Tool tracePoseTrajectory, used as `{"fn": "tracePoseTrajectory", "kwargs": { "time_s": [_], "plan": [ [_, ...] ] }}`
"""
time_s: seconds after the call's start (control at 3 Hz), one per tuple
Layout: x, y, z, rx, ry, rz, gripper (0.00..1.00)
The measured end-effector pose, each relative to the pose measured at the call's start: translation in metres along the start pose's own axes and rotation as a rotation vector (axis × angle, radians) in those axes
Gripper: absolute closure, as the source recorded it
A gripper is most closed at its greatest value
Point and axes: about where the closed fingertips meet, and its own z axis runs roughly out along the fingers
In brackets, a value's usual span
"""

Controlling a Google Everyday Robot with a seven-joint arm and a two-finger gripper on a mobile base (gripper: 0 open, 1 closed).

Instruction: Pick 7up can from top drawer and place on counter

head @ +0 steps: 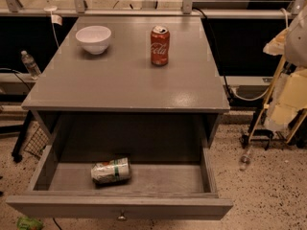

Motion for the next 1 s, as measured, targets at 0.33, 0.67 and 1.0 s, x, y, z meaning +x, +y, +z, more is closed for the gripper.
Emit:
{"fn": "tracePoseTrajectory", "kwargs": {
  "time_s": [0.33, 0.67, 1.0],
  "plan": [
    [0.0, 0.0, 0.0, 0.0, 0.0, 0.0, 0.0],
    [-0.015, 0.008, 0.021, -0.006, 0.002, -0.051, 0.0],
    [-0.037, 0.029, 0.061, -0.034, -0.011, -0.099, 0.0]
  ]
}}
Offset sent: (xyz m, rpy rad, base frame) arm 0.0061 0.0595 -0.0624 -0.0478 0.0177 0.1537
